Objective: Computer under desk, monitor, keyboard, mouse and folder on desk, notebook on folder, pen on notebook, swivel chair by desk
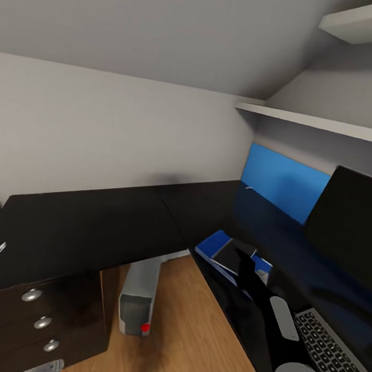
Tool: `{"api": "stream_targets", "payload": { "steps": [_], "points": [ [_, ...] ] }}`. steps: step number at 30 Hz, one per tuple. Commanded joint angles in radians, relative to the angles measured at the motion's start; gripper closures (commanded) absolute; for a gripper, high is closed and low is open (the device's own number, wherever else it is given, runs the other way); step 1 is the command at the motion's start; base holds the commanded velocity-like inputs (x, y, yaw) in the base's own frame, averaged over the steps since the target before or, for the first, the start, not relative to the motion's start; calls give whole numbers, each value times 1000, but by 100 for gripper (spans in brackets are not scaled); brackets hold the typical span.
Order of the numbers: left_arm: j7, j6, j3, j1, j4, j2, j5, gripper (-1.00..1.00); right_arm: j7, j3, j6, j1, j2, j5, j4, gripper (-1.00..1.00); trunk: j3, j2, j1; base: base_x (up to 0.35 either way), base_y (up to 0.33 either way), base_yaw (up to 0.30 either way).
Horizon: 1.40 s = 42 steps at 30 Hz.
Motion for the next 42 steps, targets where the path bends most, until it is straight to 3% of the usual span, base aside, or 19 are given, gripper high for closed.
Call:
{"api": "stream_targets", "payload": {
  "steps": [1, 9, 35, 39, 42],
  "points": [
    [3, 7, 0, 0, 2, -1, 7, -100, 2, -3, 6, -1, 0, -2, 0, -100, -1, -1, 0, -186, -169, 0],
    [3, 5, 2, 0, 38, -1, 5, -100, 2, -1, 6, -1, 1, -2, 0, -100, -1, -1, 0, -49, -51, 0],
    [3, 2, 4, 0, 40, 1, 6, -100, 4, 1, 6, -1, 1, 1, -3, -100, -1, -1, 0, -34, -27, 0],
    [3, 1, 4, 0, 40, 1, 6, -100, 1, 34, 4, -1, 3, 7, -11, -100, -1, -1, 0, 0, 0, 0],
    [4, 1, 4, 0, 40, 1, 6, -100, -2, 121, -28, -1, 3, 39, -19, -100, -1, -1, 0, 0, 0, 0]
  ]
}}
